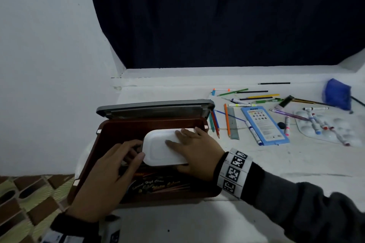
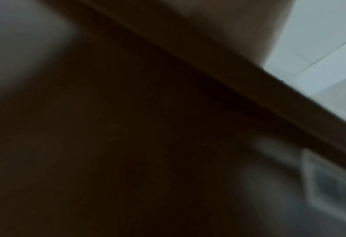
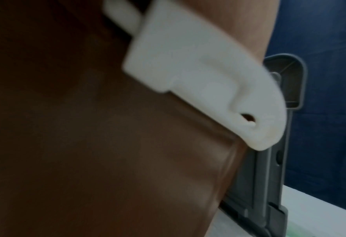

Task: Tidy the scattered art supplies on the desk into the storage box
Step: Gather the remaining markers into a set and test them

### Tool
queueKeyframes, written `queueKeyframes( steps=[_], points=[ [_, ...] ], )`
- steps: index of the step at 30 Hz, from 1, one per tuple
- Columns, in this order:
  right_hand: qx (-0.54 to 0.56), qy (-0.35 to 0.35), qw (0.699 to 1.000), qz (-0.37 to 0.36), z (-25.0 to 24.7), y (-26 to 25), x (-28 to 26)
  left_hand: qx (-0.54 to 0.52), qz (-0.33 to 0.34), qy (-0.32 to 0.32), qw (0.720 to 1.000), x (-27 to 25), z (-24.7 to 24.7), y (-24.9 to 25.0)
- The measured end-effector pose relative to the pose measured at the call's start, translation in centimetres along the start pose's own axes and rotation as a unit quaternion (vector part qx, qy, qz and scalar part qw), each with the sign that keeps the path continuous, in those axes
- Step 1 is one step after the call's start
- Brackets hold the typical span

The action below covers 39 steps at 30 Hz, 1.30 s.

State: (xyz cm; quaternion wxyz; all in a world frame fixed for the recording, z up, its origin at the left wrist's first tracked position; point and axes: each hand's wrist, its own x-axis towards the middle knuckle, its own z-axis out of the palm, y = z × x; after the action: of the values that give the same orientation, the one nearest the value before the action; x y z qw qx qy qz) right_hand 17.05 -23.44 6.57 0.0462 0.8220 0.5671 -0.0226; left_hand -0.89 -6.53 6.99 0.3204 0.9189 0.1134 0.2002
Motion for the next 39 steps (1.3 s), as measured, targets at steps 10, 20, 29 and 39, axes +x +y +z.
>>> queueKeyframes(
  steps=[10,20,29,39],
  points=[
    [0.204,0.168,0.962,0.069,-3.1,3.4,-7.2,-0.078,0.044,0.051,0.995,1.5,4.3,7.1],
    [0.353,0.327,0.849,0.218,2.3,16.3,-19.3,-0.128,0.065,0.017,0.989,5.4,13.4,17.6],
    [0.354,0.289,0.851,0.259,5.8,31.0,-30.8,-0.167,0.03,-0.037,0.985,9.6,27.4,26.7],
    [0.217,0.136,0.887,0.385,8.4,47.6,-40.1,-0.113,0.081,-0.27,0.953,16.8,42.4,36.0]
  ],
)
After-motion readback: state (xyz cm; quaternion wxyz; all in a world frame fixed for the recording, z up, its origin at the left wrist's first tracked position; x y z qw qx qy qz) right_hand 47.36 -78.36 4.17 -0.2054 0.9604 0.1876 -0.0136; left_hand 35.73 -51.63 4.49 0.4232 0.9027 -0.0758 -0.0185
